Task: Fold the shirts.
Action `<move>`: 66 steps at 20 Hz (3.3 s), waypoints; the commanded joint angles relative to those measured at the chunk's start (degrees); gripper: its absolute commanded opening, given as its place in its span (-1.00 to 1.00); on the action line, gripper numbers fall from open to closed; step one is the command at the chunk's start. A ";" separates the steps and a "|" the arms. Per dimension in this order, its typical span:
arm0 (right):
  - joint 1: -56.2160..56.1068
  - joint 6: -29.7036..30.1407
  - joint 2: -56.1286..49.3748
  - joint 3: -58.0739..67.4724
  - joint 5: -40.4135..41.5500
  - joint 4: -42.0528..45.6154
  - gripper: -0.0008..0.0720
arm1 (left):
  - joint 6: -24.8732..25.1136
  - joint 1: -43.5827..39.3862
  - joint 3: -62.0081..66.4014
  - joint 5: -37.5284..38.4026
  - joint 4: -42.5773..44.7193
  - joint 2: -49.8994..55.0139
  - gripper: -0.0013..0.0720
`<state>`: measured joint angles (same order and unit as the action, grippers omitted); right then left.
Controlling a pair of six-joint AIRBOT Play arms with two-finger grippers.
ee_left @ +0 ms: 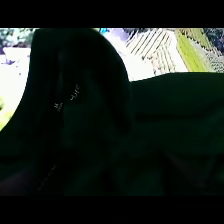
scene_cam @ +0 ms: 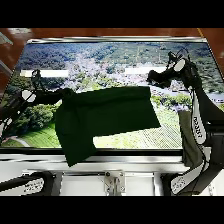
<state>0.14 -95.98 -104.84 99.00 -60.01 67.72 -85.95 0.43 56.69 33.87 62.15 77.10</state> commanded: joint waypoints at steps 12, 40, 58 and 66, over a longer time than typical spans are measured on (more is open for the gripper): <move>18.36 8.57 9.35 -10.75 -36.44 -5.03 0.48 | 18.47 30.60 -20.55 38.99 -9.40 -9.33 0.87; 15.74 8.57 8.33 -31.23 -18.32 -6.27 0.91 | 27.89 22.05 -25.46 29.40 -20.22 -5.55 -0.87; 6.23 12.94 20.98 -20.50 -19.87 -4.09 -0.80 | 25.66 22.05 -2.60 33.07 -20.15 -18.97 -0.88; 6.19 9.99 46.12 20.70 -3.04 -2.58 -0.80 | 18.51 22.12 45.81 13.92 -18.25 -37.51 -0.88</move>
<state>6.35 -82.46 -66.17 107.28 -71.00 62.78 -64.20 22.48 87.33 56.42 42.09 44.53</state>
